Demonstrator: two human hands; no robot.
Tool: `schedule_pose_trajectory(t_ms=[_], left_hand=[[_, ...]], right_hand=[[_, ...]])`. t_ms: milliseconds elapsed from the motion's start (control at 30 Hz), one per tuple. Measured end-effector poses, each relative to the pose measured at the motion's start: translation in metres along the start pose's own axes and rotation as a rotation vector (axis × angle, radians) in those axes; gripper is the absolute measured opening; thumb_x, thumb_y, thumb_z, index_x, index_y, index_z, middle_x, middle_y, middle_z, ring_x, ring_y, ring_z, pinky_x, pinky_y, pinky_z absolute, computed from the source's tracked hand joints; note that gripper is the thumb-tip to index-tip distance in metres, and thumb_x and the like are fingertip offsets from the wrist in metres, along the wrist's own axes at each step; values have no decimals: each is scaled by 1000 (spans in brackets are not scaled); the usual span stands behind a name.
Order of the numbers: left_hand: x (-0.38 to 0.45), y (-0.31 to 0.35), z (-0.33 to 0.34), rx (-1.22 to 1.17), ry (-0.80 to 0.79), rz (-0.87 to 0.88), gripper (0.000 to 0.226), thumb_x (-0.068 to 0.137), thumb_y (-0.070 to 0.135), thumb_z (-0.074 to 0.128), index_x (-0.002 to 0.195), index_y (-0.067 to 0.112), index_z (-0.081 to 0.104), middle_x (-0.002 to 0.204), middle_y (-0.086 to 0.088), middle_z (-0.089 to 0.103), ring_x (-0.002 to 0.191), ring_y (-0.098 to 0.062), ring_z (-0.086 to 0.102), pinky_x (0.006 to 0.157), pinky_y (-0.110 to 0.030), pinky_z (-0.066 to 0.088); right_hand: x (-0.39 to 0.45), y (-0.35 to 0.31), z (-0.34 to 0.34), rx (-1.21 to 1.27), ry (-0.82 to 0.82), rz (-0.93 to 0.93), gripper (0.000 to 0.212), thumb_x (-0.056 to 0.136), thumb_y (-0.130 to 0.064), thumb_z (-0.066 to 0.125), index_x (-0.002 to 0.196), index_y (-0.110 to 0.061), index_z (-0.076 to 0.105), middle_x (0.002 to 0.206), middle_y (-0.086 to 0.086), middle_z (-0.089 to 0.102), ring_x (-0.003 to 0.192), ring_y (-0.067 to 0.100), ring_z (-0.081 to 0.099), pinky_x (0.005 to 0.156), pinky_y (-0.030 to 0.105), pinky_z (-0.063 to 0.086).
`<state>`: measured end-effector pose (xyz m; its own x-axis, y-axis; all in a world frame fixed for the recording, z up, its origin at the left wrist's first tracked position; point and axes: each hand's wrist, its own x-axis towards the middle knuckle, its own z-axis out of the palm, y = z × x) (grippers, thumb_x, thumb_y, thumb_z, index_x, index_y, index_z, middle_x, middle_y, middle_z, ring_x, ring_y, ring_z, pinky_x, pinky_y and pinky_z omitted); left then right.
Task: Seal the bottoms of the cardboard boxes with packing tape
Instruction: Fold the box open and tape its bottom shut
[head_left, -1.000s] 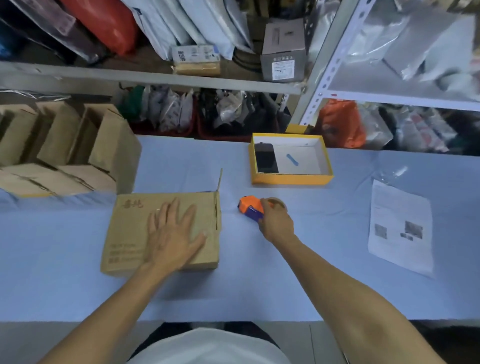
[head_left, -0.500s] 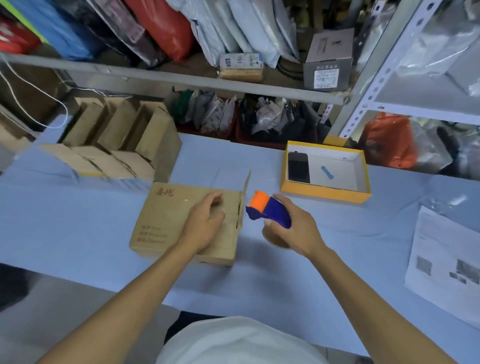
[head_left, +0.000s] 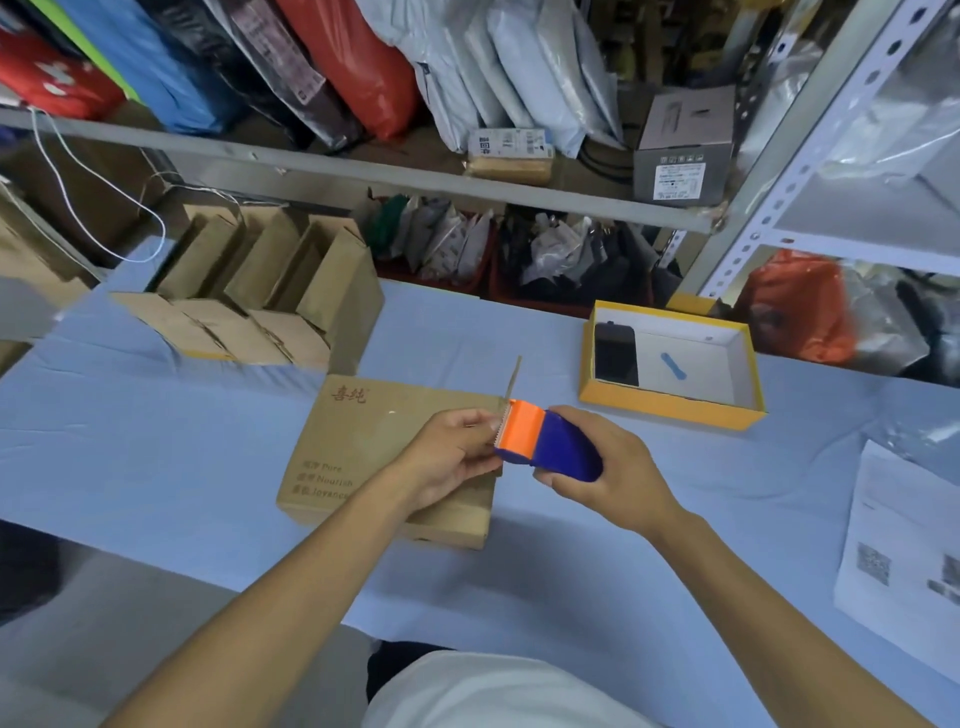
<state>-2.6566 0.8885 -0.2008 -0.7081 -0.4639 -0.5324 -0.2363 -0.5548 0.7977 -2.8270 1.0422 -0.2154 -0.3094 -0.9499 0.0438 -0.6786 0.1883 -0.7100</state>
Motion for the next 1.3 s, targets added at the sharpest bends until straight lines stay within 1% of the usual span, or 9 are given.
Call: schedule_pose_trajectory(t_ms=[267, 367, 467, 633, 733, 833, 1000, 1200, 1300], left_hand=[[2, 3, -6, -67, -89, -41, 17, 101, 21, 53, 108, 15, 67, 98, -4, 71, 88, -15, 68, 74, -26, 54], [4, 3, -8, -131, -102, -74, 20, 101, 17, 51, 111, 9, 67, 95, -7, 69, 82, -16, 64, 70, -26, 53], [4, 4, -6, -179, -89, -117, 23, 100, 7, 48, 112, 4, 67, 95, -10, 70, 80, -17, 62, 66, -24, 50], [6, 5, -3, -59, -22, -124, 31, 93, -5, 54, 122, 0, 62, 99, -15, 68, 86, -19, 64, 74, -26, 51], [5, 7, -1, 6, 2, -128, 28, 91, -3, 58, 118, 3, 64, 98, -13, 71, 90, -19, 68, 78, -28, 55], [4, 9, -1, 94, 22, -150, 22, 92, -2, 58, 112, 1, 66, 99, -14, 74, 93, -22, 72, 79, -33, 58], [3, 13, 6, 340, 218, -49, 10, 89, -5, 63, 91, -1, 72, 90, -15, 75, 78, -22, 75, 62, -30, 60], [3, 18, 9, 542, 318, 38, 23, 85, -9, 57, 75, 5, 72, 73, -10, 72, 62, -23, 72, 53, -27, 57], [4, 14, 10, 646, 348, 48, 25, 83, -10, 54, 75, 7, 71, 78, -10, 71, 68, -22, 69, 54, -26, 56]], right_hand=[[5, 2, 4, 46, -46, 35, 75, 74, -53, 79, 137, -38, 41, 130, -18, 54, 112, 8, 54, 83, 25, 56], [7, 2, 6, 72, -57, 39, 74, 75, -51, 80, 137, -37, 42, 131, -17, 54, 113, 8, 54, 84, 26, 57], [8, 0, 6, 120, -66, 44, 74, 74, -54, 79, 136, -41, 40, 131, -24, 52, 116, 2, 51, 82, 20, 55], [7, -3, 4, 124, -93, 24, 74, 74, -56, 77, 136, -44, 39, 129, -28, 51, 119, -2, 48, 81, 16, 52], [6, -1, 4, 111, -100, 30, 74, 73, -54, 78, 135, -45, 38, 127, -31, 48, 118, -6, 47, 80, 14, 50], [3, 2, 4, 97, -110, 21, 76, 73, -51, 81, 137, -41, 40, 130, -24, 52, 116, 0, 50, 83, 18, 53], [1, 3, 8, 58, -109, 9, 75, 74, -55, 78, 136, -43, 38, 131, -21, 53, 116, 3, 51, 84, 20, 54], [7, 4, 8, 20, -136, -4, 74, 73, -62, 74, 134, -49, 34, 128, -23, 54, 112, 3, 53, 82, 19, 53], [11, 7, 7, -14, -175, -16, 75, 73, -62, 74, 136, -48, 35, 129, -20, 55, 110, 9, 55, 84, 26, 56]])
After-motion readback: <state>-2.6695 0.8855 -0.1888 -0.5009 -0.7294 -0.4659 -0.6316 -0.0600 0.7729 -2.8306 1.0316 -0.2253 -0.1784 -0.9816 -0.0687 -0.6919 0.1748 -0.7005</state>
